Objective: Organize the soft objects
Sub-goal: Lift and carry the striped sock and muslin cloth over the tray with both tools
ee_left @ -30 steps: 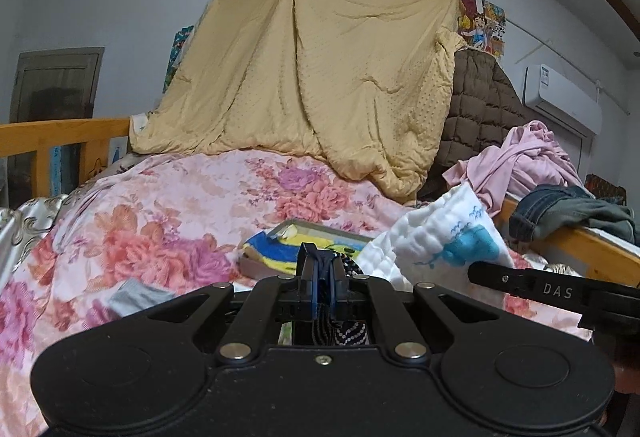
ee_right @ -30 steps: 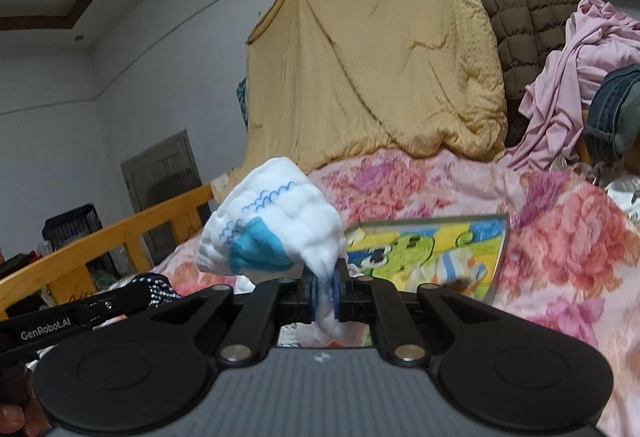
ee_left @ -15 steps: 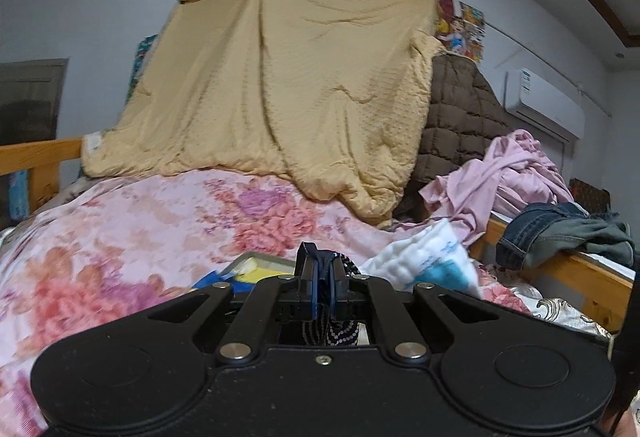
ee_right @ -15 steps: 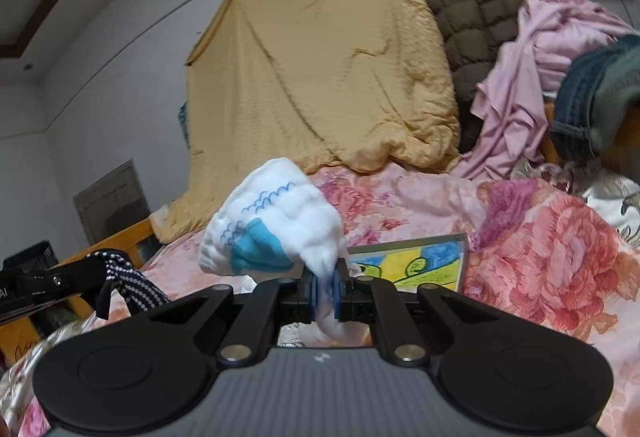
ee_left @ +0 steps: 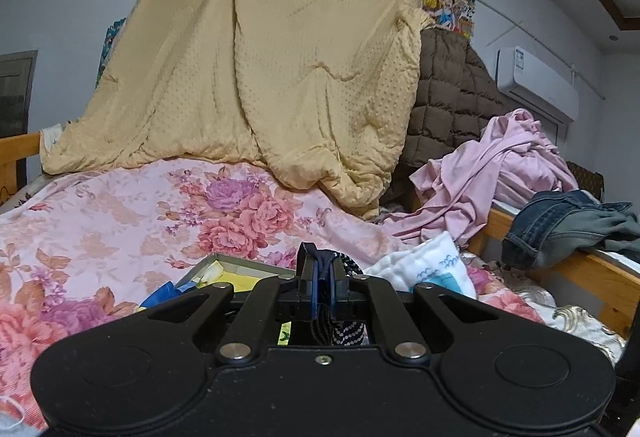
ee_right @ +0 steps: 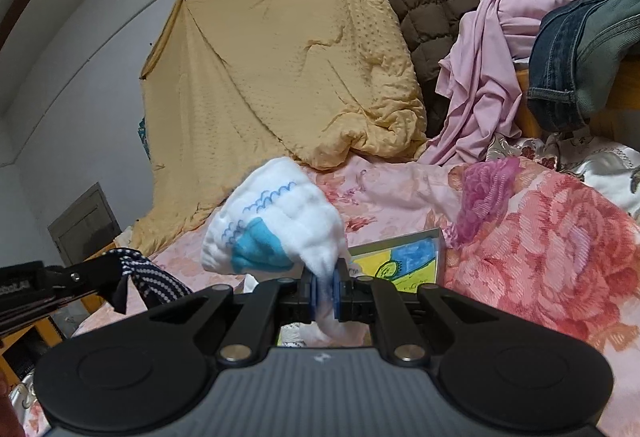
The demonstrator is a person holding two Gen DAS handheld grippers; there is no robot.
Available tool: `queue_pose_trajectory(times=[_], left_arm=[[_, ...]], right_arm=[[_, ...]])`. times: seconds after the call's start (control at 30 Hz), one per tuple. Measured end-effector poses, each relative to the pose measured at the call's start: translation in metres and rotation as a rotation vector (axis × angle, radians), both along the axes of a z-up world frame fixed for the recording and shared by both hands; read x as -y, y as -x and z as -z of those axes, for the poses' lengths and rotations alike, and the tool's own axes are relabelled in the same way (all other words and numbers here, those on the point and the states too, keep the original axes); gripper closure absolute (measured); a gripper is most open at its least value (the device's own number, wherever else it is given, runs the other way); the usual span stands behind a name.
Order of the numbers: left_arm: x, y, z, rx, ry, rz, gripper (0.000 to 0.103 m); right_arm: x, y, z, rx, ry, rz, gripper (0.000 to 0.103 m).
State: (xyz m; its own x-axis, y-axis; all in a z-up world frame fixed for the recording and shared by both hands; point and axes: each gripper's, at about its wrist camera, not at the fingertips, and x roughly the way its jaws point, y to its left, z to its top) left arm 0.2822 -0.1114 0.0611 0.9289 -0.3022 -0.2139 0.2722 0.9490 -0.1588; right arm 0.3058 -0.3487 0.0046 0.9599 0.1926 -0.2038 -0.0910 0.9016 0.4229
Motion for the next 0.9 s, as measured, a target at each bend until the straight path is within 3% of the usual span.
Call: queue_pose_trajectory(times=[0.3, 0.5, 0.9], left_arm=[[0.012, -0.065, 0.01, -0.082, 0.005, -0.019, 0.098], [0.026, -0.103, 0.022, -0.144, 0.018, -0.015, 0.098], [0.036, -0.134, 0.049, -0.266, 0.045, -0.06, 0.097]], right_arm=[[-0.001, -0.032, 0.004, -0.011, 0.016, -0.019, 0.094], [0.001, -0.051, 0.014, -0.069, 0.007, -0.014, 0.094], [0.003, -0.068, 0.024, -0.139, 0.016, -0.021, 0.092]])
